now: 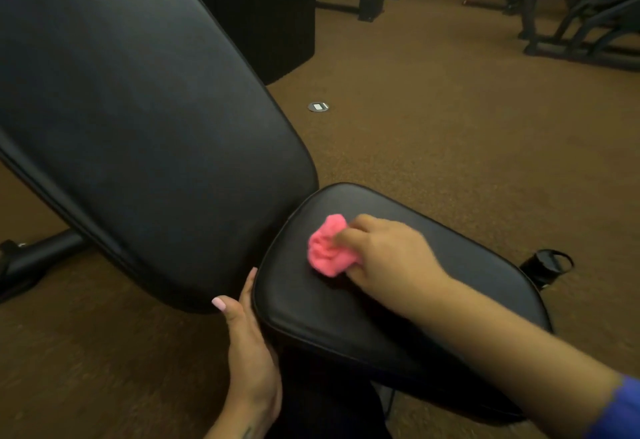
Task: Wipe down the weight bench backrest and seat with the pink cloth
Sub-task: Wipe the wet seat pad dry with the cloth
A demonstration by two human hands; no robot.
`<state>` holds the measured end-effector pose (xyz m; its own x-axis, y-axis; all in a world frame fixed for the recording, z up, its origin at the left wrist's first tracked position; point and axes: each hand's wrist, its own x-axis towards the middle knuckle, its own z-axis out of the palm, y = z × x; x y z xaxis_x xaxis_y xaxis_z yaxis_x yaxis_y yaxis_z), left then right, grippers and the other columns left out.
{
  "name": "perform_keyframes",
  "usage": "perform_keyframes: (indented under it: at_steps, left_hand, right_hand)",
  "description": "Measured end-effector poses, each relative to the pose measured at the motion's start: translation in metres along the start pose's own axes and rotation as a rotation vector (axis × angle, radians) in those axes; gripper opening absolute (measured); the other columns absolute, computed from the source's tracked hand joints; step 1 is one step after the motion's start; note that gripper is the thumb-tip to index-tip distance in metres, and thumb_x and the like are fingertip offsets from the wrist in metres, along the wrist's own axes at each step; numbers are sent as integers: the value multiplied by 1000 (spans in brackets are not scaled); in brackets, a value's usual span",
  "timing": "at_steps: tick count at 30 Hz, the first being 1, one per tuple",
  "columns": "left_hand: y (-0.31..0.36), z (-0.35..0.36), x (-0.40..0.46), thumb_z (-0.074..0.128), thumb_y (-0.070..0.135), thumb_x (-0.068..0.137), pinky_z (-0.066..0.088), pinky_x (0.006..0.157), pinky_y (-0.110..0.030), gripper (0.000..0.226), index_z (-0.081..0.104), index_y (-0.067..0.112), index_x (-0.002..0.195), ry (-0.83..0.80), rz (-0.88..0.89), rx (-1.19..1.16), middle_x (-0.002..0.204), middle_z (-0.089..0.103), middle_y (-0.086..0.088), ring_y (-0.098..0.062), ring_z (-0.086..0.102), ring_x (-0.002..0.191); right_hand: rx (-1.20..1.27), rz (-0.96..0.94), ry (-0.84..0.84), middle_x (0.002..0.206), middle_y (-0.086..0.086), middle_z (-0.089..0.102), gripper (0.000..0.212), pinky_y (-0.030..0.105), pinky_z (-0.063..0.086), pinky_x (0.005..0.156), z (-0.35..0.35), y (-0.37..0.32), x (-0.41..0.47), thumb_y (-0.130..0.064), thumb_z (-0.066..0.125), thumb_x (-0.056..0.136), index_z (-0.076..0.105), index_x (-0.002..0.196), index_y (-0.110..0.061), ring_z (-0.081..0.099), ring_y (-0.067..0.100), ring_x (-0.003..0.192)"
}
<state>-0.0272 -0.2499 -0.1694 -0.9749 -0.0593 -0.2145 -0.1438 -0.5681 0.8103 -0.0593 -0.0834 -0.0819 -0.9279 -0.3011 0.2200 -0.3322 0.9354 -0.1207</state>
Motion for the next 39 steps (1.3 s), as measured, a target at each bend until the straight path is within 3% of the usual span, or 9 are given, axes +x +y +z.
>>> perform_keyframes:
  at_steps: [4,9,14,20,23,28,31,35,39]
  left_hand:
    - [-1,-2,1,20,77,79,41,99,-32,87,45,24,143,1,8,52,135,61,1,-16,55,125]
    - [2,2,0,39,94,61,40,102,-33,105,48,27,141,34,23,53,133,62,4,-13,57,124]
    - [-1,0,1,31,66,83,38,107,-36,73,47,26,141,23,10,53,135,61,2,-15,56,124]
    - [-8,-11,7,46,68,86,38,111,-45,68,54,24,137,140,-38,189,136,59,-1,-19,57,124]
    - [-8,-8,6,33,51,100,34,113,-44,45,52,35,138,134,0,211,137,58,7,-15,53,127]
    - [-8,-9,7,29,48,102,33,113,-40,43,49,39,138,131,-12,221,139,55,11,-11,49,129]
    - [-9,-10,8,29,43,104,35,111,-37,41,51,36,138,134,7,226,138,56,10,-10,51,128]
    - [-6,-7,7,30,40,105,37,105,-33,40,54,33,136,177,4,207,134,59,9,-10,54,123]
    - [-8,-3,8,31,37,105,37,106,-33,39,56,31,134,216,16,165,126,62,11,-6,56,117]
  right_hand:
    - [33,-178,31,79,0,60,23,30,46,54,14,-42,-16,-33,60,70,67,90,-23,59,21,64]
    - [70,-202,-31,84,-8,61,27,27,48,54,-4,-12,-59,-38,54,71,64,95,-36,60,15,67]
    - [23,-46,37,79,-2,63,27,28,47,52,-2,-7,-19,-36,55,68,67,91,-28,62,23,63]
    - [116,-260,-26,87,-8,63,28,23,46,58,1,-30,-62,-40,53,72,62,98,-33,60,13,70]
    - [78,-202,-21,92,-14,64,31,21,48,58,-15,4,-93,-43,64,67,62,97,-39,62,8,73]
    - [-20,62,49,83,-8,63,27,26,48,53,-17,31,-71,-37,56,63,63,88,-32,63,20,65]
    - [-3,29,110,84,-6,63,26,27,49,55,-4,13,-66,-36,56,65,63,89,-30,61,18,66]
    - [52,-97,12,94,-12,62,30,21,43,60,-13,15,-108,-39,63,70,59,99,-37,59,8,74]
    - [-5,31,8,89,-9,64,33,24,47,57,-28,55,-119,-32,70,61,62,93,-35,63,15,69]
